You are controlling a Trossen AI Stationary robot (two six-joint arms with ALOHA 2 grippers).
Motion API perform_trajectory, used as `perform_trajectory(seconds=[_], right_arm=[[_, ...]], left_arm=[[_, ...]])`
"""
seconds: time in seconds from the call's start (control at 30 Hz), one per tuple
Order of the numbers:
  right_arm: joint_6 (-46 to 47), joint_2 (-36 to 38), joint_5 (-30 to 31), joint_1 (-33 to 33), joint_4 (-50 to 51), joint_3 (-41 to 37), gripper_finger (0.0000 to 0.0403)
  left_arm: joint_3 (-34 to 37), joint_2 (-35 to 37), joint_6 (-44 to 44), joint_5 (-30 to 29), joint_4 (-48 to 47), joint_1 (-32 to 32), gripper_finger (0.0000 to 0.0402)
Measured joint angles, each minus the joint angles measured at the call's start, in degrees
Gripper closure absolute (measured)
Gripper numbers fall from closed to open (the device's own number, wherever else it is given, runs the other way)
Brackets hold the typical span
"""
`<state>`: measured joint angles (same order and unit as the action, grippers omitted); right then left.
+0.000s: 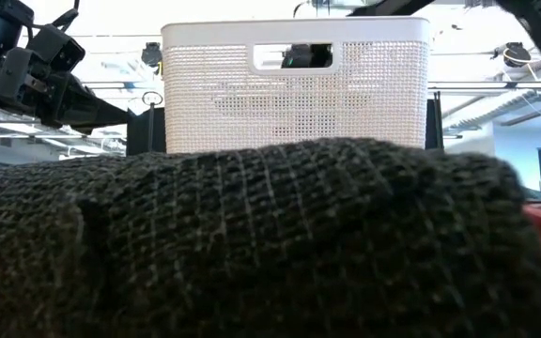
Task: Pick & place medical supplies in basket/bin
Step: Put the green bandage into the white bin
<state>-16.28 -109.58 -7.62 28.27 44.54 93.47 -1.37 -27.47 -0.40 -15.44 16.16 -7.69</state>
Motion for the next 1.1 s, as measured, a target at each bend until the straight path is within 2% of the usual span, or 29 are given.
perform_trajectory(seconds=[0.2, 0.27, 0.4, 0.47, 0.57, 0.67, 0.83, 0.97, 1.1], right_arm=[[0.9, 12.5, -0.2, -1.8, 0.0, 0.0, 0.0164], [0.9, 17.4, -2.5, -3.2, 0.4, -0.1, 0.0192], [1.8, 28.6, -10.2, -6.9, -1.1, -3.1, 0.0274], [2.7, 34.2, -12.0, -9.3, -2.9, -7.1, 0.0324], [5.2, 42.9, -12.1, -13.6, -7.6, -15.6, 0.0387], [9.1, 51.9, -11.9, -18.5, -14.9, -25.8, 0.0391], [13.8, 67.4, -7.2, -26.5, -31.5, -44.6, 0.0401], [17.1, 77.7, -2.5, -29.0, -38.8, -57.4, 0.0401], [17.6, 84.9, -3.0, -30.0, -44.6, -66.7, 0.0402]], left_arm=[[0.0, 0.0, 3.3, -1.7, 1.0, 0.1, 0.036], [0.0, 0.2, 4.3, -3.0, 1.8, 0.1, 0.036], [0.0, 0.5, 4.9, -3.5, 2.5, 0.1, 0.037], [0.0, 0.7, 5.4, -1.9, 2.7, 0.1, 0.0391], [0.0, 0.7, 5.7, -0.5, 4.1, 0.0, 0.0396], [0.0, 0.7, 5.9, -0.2, 4.9, 0.0, 0.0399], [0.0, 0.7, 5.8, -0.5, 5.3, 0.0, 0.0399], [0.0, 0.7, 4.9, -0.5, 5.8, 0.0, 0.0398], [0.0, 0.7, 3.8, 0.0, 6.4, 0.0, 0.0398]])
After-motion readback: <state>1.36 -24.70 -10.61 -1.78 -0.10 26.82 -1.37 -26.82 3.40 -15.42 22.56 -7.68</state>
